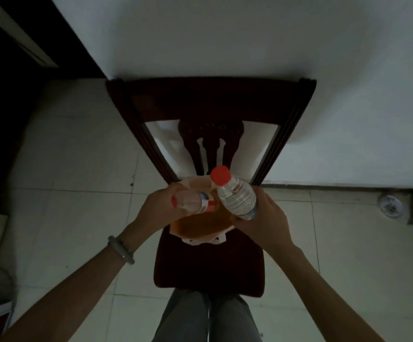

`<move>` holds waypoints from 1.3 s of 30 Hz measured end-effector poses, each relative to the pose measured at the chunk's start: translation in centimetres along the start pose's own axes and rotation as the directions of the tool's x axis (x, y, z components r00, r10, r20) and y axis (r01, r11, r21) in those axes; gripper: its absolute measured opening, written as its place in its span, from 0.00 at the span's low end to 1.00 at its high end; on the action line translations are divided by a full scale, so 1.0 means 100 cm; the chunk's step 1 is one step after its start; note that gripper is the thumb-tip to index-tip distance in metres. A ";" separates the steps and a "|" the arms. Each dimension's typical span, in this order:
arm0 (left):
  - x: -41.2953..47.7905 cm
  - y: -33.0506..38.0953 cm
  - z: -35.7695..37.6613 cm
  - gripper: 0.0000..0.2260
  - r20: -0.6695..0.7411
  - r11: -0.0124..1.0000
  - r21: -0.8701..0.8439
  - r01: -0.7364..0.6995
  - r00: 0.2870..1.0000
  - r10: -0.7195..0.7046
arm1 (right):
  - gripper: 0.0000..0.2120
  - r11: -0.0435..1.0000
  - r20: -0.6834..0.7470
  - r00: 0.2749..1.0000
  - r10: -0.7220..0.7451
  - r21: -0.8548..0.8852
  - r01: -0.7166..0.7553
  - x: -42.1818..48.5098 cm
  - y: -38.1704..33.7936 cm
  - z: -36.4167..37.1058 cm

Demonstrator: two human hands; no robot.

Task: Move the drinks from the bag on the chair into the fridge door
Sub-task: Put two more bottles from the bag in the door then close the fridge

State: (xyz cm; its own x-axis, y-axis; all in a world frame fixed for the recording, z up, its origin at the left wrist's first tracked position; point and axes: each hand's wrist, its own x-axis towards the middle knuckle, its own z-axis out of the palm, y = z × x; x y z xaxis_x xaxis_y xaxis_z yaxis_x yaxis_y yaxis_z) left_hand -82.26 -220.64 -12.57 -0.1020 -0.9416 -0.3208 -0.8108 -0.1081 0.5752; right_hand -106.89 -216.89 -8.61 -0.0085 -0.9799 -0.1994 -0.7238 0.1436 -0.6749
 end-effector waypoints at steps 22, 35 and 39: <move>-0.303 -0.063 -0.174 0.20 -0.674 0.960 -0.272 -0.064 0.725 -0.143 | 0.31 0.880 0.328 0.817 -0.475 0.145 0.453 -0.113 -0.241 0.081; -0.554 -0.187 -0.232 0.22 -0.821 0.946 -0.285 0.152 0.470 -0.323 | 0.21 0.732 0.430 0.593 -0.681 0.416 0.539 -0.285 -0.390 0.208; -0.595 -0.212 -0.254 0.25 -0.847 0.941 -0.290 0.175 0.411 -0.337 | 0.20 0.690 0.449 0.525 -0.723 0.439 0.575 -0.312 -0.427 0.235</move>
State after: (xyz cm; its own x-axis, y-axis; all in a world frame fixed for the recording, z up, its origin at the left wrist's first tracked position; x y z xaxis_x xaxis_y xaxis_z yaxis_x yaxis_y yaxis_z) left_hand -44.38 -170.43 13.46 0.7198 -0.6203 0.3116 -0.6135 -0.3585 0.7036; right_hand -59.49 -189.18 9.73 0.8286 -0.5561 0.0649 -0.2013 -0.4040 -0.8924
